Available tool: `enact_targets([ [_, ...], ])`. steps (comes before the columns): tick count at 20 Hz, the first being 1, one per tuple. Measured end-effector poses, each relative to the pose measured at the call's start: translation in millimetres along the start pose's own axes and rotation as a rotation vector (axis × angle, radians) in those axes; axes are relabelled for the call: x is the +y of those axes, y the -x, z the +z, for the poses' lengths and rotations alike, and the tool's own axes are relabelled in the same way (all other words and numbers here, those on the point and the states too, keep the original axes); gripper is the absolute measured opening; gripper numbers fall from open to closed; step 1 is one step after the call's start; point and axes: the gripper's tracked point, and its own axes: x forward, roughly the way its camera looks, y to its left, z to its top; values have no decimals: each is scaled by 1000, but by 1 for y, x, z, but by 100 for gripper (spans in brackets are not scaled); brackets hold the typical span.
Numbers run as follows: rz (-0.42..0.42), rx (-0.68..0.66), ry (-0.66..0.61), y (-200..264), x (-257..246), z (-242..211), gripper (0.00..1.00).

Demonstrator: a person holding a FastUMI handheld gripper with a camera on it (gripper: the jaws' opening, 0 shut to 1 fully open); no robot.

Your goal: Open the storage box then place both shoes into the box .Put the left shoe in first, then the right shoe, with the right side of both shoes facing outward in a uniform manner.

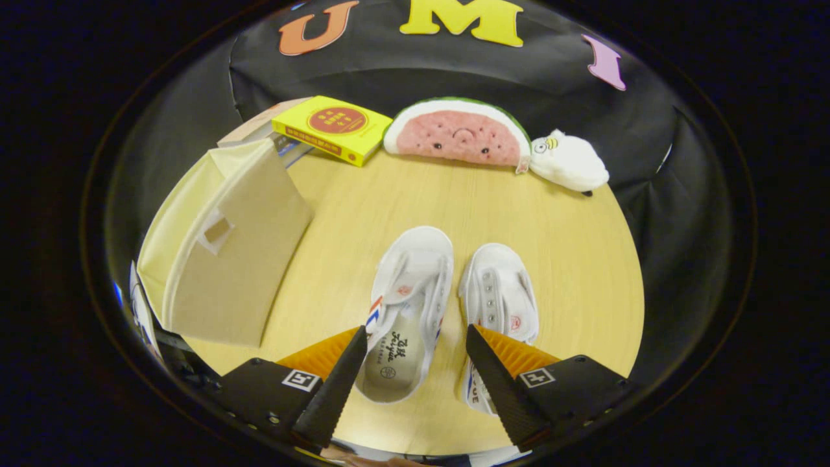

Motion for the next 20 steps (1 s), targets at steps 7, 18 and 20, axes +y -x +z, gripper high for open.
enact_targets([
  [7,-40,124,-6,-43,-17,-30,63],
  [18,93,129,-204,-46,0,-20,0],
  [20,149,130,-239,-39,6,-19,0],
])
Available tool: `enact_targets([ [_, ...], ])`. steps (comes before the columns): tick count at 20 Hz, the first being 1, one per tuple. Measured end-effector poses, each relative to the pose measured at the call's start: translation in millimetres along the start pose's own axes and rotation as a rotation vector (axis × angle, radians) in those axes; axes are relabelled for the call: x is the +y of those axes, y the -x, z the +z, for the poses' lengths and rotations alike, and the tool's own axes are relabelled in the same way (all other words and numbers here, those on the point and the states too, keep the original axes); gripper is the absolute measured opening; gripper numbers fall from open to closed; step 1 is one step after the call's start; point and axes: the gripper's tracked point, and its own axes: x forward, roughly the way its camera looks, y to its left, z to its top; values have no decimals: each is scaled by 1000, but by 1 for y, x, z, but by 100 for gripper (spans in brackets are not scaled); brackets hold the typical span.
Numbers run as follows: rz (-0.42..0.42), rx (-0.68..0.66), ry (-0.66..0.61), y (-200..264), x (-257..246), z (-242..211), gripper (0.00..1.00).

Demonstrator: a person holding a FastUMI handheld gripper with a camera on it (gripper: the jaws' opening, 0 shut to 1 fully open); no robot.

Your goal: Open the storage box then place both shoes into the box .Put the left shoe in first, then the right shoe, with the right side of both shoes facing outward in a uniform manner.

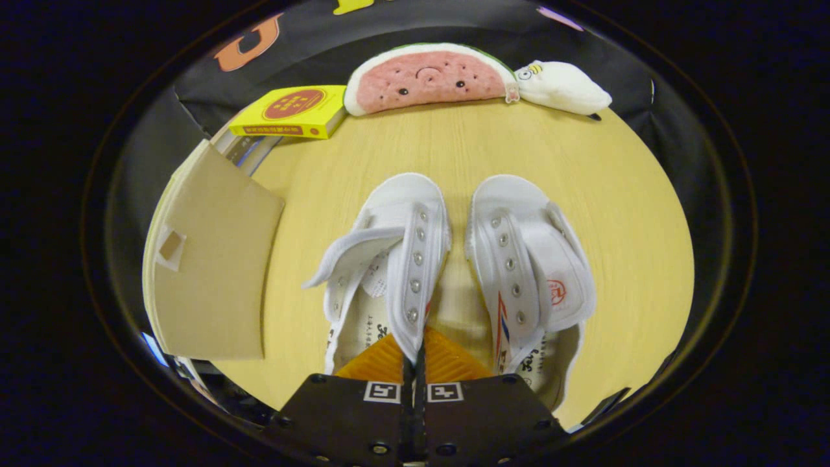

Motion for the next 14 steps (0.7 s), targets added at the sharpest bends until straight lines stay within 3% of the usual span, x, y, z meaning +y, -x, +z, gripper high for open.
enact_targets([
  [5,99,-16,-44,27,11,-2,0],
  [8,196,-42,-105,54,30,4,0],
  [14,329,-136,-106,124,82,15,0],
])
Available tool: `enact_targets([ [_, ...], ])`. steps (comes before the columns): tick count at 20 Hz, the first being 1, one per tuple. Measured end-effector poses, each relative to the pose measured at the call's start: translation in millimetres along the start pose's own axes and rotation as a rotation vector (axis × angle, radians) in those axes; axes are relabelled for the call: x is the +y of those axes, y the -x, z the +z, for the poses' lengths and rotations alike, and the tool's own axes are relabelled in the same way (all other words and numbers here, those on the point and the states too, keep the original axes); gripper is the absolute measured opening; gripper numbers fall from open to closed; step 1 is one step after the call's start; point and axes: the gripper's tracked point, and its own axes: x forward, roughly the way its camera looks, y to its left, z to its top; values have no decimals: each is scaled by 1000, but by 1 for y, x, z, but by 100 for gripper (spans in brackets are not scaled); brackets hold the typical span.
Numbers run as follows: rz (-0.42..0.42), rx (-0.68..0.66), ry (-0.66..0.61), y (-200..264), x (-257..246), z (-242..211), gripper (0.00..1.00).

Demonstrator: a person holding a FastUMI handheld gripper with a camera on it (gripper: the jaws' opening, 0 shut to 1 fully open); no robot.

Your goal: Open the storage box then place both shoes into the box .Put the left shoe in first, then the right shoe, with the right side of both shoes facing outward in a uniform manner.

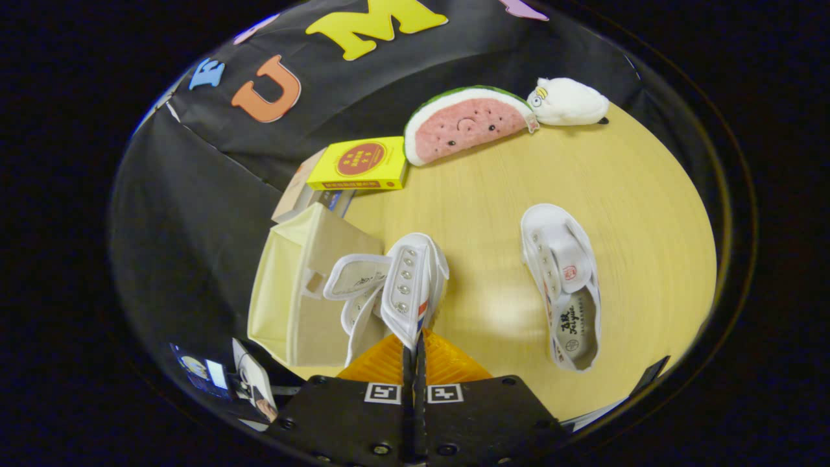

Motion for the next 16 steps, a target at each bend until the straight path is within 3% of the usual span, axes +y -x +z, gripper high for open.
enact_targets([
  [7,85,-52,20,27,105,14,0],
  [12,105,17,37,-22,177,1,0],
  [16,86,77,-4,-78,204,-7,0],
])
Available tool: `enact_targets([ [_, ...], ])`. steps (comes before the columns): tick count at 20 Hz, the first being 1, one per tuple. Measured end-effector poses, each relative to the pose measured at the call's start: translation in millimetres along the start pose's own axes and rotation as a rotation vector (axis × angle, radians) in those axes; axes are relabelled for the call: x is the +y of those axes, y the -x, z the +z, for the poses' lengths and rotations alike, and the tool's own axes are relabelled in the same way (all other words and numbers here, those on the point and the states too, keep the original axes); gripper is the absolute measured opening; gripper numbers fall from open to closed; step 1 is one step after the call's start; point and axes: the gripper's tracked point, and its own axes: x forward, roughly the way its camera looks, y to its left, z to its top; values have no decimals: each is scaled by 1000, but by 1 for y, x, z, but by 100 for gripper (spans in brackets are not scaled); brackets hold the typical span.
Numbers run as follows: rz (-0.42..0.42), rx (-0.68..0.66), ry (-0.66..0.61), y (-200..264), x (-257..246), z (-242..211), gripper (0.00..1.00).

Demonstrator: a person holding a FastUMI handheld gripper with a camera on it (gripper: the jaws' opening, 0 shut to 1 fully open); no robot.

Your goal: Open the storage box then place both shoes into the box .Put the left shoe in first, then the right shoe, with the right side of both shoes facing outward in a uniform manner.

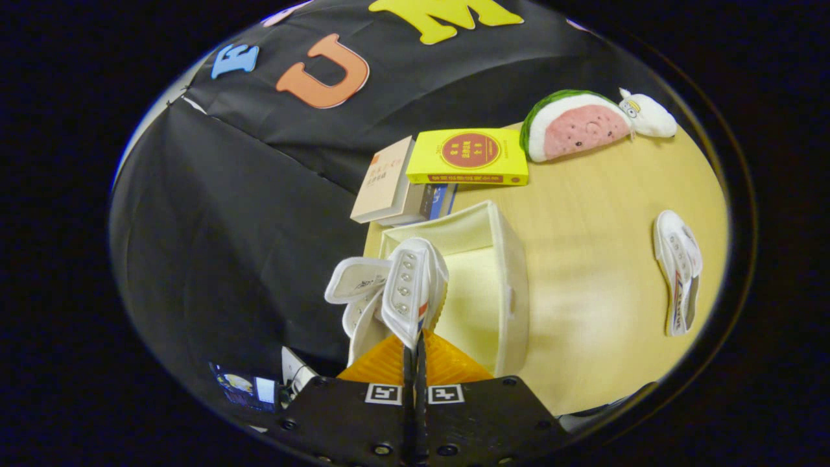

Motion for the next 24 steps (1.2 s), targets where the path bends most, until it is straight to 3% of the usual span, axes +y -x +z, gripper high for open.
enact_targets([
  [6,-212,-106,-67,-74,-17,1,0],
  [9,-216,-179,-141,-103,-6,-4,0],
  [12,-277,-216,-65,-117,3,-15,0],
  [16,-361,-99,13,-143,-12,-45,0],
  [20,-306,-50,43,-138,-11,-42,0],
  [24,-277,-74,121,-107,-2,-32,18],
])
